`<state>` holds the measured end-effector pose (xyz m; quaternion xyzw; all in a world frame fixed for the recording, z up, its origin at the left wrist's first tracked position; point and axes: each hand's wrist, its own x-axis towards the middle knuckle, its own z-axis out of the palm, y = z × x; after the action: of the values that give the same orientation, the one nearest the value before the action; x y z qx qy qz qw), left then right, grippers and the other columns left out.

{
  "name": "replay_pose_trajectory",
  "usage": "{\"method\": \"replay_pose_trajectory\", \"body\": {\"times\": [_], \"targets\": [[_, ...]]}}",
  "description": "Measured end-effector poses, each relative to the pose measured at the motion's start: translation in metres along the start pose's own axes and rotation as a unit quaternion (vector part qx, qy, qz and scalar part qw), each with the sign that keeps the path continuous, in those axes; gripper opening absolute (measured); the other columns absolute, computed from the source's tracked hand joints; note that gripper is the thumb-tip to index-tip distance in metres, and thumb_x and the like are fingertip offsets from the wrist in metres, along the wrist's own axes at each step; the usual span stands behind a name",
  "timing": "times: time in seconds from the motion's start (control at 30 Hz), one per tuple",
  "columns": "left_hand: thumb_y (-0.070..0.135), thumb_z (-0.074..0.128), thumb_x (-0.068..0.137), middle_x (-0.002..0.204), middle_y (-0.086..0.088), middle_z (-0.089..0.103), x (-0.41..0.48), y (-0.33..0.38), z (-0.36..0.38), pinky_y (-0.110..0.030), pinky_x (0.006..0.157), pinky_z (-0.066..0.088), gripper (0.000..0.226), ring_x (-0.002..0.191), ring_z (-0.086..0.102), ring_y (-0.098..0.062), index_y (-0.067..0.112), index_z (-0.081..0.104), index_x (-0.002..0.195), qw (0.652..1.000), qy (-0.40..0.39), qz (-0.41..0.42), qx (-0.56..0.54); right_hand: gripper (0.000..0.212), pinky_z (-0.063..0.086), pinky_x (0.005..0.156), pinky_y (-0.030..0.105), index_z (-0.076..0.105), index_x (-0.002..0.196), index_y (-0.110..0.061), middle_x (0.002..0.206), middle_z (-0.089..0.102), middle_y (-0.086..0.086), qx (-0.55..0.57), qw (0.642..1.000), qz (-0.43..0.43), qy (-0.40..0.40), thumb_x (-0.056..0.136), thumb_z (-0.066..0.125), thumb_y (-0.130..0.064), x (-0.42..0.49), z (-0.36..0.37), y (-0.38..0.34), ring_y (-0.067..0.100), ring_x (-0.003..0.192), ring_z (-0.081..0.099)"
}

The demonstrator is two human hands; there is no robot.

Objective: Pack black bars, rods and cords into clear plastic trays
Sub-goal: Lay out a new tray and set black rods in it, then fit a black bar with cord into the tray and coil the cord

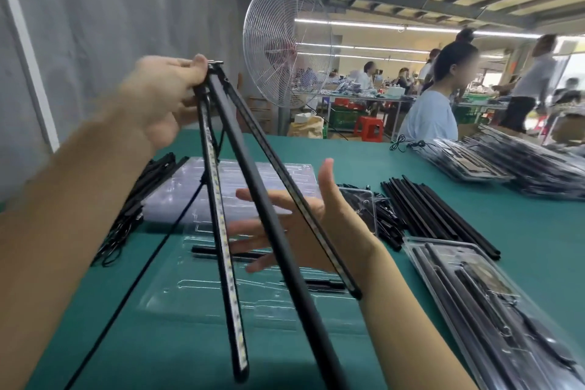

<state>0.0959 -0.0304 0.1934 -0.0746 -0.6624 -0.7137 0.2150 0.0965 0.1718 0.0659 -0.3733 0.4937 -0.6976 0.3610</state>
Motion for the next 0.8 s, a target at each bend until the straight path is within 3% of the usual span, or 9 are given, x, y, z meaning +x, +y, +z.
{"method": "replay_pose_trajectory", "body": {"times": [0.13, 0.23, 0.3, 0.33, 0.4, 0.5, 0.6, 0.7, 0.8], "targets": [[0.024, 0.044, 0.1, 0.069, -0.001, 0.061, 0.013, -0.019, -0.008, -0.018, 0.042, 0.047, 0.021, 0.037, 0.055, -0.005, 0.006, 0.052, 0.092, 0.989, 0.084, -0.075, -0.094, 0.099, 0.032, 0.1, 0.062, 0.047, 0.134, -0.013, 0.108, 0.067, 0.009, -0.027, 0.998, 0.002, -0.053, 0.058, 0.061, -0.075, -0.004, 0.015, 0.0, 0.034, 0.107, 0.055], [0.024, 0.041, 0.101, 0.08, -0.005, 0.055, 0.015, -0.035, -0.008, -0.02, 0.042, 0.048, 0.023, 0.038, 0.055, -0.005, 0.008, 0.05, 0.086, 0.98, 0.122, -0.081, -0.133, 0.102, 0.039, 0.101, 0.051, 0.032, 0.144, -0.007, 0.122, 0.056, 0.014, -0.085, 0.994, -0.002, 0.066, 0.066, 0.063, -0.065, 0.004, 0.03, -0.007, 0.037, 0.115, 0.049], [0.025, 0.041, 0.101, 0.075, -0.004, 0.055, 0.012, -0.04, 0.005, -0.021, 0.043, 0.048, 0.029, 0.039, 0.055, -0.006, 0.01, 0.05, 0.079, 0.978, 0.138, -0.067, -0.144, 0.074, 0.038, 0.105, 0.047, 0.031, 0.144, -0.006, 0.134, 0.05, 0.015, -0.116, 0.981, 0.002, 0.154, 0.087, 0.051, -0.047, 0.017, 0.043, -0.014, 0.034, 0.124, 0.047], [0.025, 0.04, 0.102, 0.072, -0.004, 0.055, 0.01, -0.041, 0.012, -0.021, 0.043, 0.047, 0.031, 0.039, 0.053, -0.007, 0.011, 0.05, 0.076, 0.978, 0.15, -0.051, -0.139, 0.055, 0.043, 0.102, 0.042, 0.037, 0.14, -0.006, 0.13, 0.055, 0.012, -0.126, 0.977, 0.001, 0.175, 0.095, 0.044, -0.038, 0.02, 0.047, -0.016, 0.028, 0.121, 0.053], [0.025, 0.041, 0.101, 0.068, -0.004, 0.055, 0.008, -0.037, 0.027, -0.02, 0.043, 0.044, 0.034, 0.036, 0.052, -0.007, 0.011, 0.051, 0.073, 0.976, 0.173, -0.014, -0.128, 0.029, 0.056, 0.073, 0.023, 0.05, 0.119, -0.012, 0.092, 0.071, -0.007, -0.107, 0.983, -0.007, 0.147, 0.099, 0.039, -0.029, 0.015, 0.05, -0.016, 0.007, 0.086, 0.068], [0.024, 0.044, 0.1, 0.068, -0.005, 0.057, 0.005, -0.027, 0.042, -0.015, 0.039, 0.041, 0.029, 0.037, 0.052, -0.006, 0.008, 0.056, 0.08, 0.974, 0.173, 0.014, -0.143, 0.011, 0.05, 0.054, 0.011, 0.053, 0.104, -0.016, 0.066, 0.067, -0.016, -0.027, 0.992, -0.039, 0.113, 0.098, 0.044, -0.02, 0.001, 0.05, -0.016, -0.003, 0.061, 0.065], [0.023, 0.047, 0.099, 0.067, -0.004, 0.056, -0.002, -0.026, 0.056, -0.014, 0.041, 0.041, 0.026, 0.041, 0.053, -0.005, 0.009, 0.056, 0.079, 0.981, 0.125, 0.019, -0.145, 0.021, 0.057, 0.077, 0.027, 0.066, 0.104, -0.016, 0.093, 0.073, -0.003, 0.015, 0.993, -0.044, 0.111, 0.092, 0.051, -0.023, 0.01, 0.054, -0.008, 0.011, 0.088, 0.069], [0.024, 0.054, 0.096, 0.062, 0.001, 0.057, -0.011, -0.032, 0.066, -0.018, 0.047, 0.045, 0.025, 0.049, 0.054, -0.007, 0.015, 0.06, 0.074, 0.994, 0.066, 0.022, -0.09, 0.036, 0.038, 0.105, 0.052, 0.057, 0.124, -0.008, 0.132, 0.053, 0.022, 0.03, 0.992, -0.037, 0.115, 0.094, 0.051, -0.028, 0.026, 0.059, 0.01, 0.036, 0.121, 0.053], [0.027, 0.051, 0.097, 0.058, 0.006, 0.061, -0.016, -0.033, 0.065, -0.02, 0.047, 0.045, 0.026, 0.049, 0.057, -0.006, 0.017, 0.064, 0.076, 0.997, 0.0, 0.039, -0.063, 0.027, 0.049, 0.094, 0.043, 0.057, 0.108, -0.005, 0.102, 0.065, 0.013, 0.04, 0.99, -0.061, 0.124, 0.096, 0.045, -0.027, 0.032, 0.063, 0.015, 0.026, 0.091, 0.067]]}}
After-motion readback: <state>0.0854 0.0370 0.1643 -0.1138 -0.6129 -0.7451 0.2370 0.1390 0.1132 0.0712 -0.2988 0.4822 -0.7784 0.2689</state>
